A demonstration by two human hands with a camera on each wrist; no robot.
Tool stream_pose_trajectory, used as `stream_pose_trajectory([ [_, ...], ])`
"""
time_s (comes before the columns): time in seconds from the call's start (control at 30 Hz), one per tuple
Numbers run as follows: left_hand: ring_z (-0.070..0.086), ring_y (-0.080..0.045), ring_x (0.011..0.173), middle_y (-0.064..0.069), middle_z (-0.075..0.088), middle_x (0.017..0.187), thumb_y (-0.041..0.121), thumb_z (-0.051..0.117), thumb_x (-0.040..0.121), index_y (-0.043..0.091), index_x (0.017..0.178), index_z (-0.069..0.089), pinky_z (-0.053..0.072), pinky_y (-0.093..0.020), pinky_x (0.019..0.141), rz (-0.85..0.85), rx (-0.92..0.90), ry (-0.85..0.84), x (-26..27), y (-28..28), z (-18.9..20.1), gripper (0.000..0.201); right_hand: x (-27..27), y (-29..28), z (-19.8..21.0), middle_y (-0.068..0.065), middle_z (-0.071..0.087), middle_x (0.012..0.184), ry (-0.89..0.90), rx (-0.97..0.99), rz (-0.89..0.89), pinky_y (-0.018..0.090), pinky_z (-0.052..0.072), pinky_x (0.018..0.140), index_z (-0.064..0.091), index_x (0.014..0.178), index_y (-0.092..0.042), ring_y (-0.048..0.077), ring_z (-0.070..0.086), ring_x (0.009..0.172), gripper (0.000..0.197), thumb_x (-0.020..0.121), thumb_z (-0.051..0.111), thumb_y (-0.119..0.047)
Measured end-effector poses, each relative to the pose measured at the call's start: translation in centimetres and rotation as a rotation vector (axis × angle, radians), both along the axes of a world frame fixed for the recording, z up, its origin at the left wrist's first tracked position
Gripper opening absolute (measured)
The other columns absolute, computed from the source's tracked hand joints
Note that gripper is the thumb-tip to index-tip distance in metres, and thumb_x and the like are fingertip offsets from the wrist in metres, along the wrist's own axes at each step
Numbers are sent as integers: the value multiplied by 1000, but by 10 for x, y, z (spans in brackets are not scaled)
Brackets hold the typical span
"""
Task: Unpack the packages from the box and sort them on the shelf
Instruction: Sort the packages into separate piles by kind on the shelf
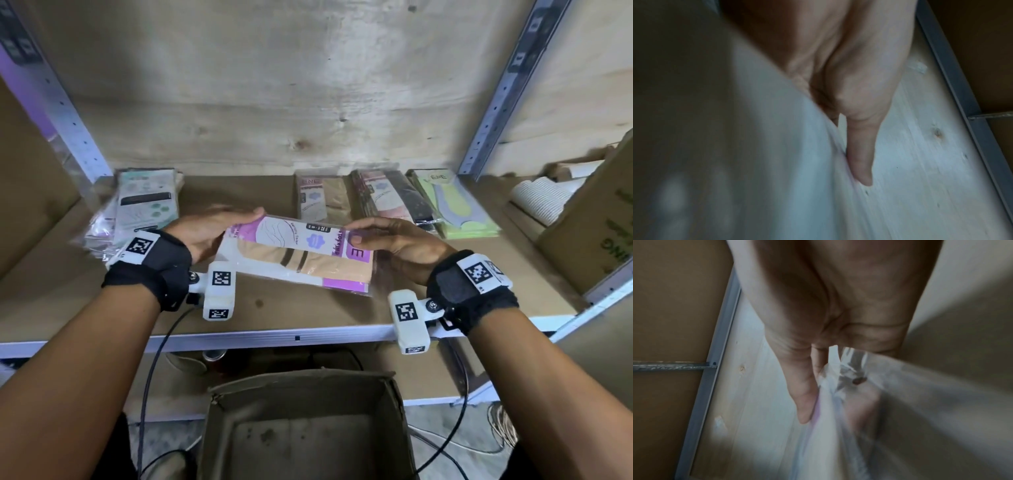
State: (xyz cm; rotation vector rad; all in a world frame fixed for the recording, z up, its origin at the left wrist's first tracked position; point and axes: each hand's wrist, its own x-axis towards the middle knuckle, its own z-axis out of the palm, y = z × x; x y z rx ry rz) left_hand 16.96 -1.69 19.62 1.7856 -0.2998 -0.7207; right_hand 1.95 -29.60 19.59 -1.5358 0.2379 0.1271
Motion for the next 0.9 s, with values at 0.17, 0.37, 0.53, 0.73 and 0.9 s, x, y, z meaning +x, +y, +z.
stream_pose_trajectory([
  [0.17, 66, -32, 111, -14, 71, 117, 37, 64, 90, 9, 123, 67, 49, -42, 100, 20, -89, 6, -5, 2, 4, 44, -2, 2, -2, 9, 73, 111, -56, 61, -137, 39, 52, 89, 60, 125, -11, 26, 67, 104, 50, 78, 76, -18],
  [0.37, 75, -17, 83, -14, 72, 113, 25, 64, 92, 5, 122, 66, 59, -25, 62, 202, -330, 136, -5, 5, 6, 36, -2, 7, -1, 12, 73, 112, -83, 297, -179, 28, 62, 65, 72, 110, -15, 32, 73, 94, 22, 90, 65, -23],
  [0.53, 75, -17, 88, -14, 73, 112, -3, 64, 80, 4, 127, 58, 59, -24, 72, 164, -468, 192, -21, -16, -4, 48, 7, 25, -5, 19, 73, 105, -110, 294, -231, 33, 62, 67, 65, 108, -8, 31, 74, 87, 18, 92, 63, -17],
  [0.73, 69, -22, 108, -11, 71, 119, 4, 77, 71, 8, 136, 52, 58, -28, 88, -6, -366, 139, -42, -35, -18, 69, 15, 43, -12, 16, 75, 102, -177, 97, -256, 38, 59, 77, 69, 100, -8, 28, 72, 88, 17, 84, 73, -13],
  [0.9, 72, -16, 97, -4, 74, 110, 46, 77, 73, 23, 106, 71, 58, -24, 74, 106, -228, -2, -31, -25, -12, 41, 13, 44, -14, 19, 74, 102, -190, 112, -161, 30, 57, 70, 69, 98, -1, 27, 72, 87, 13, 87, 70, -8],
])
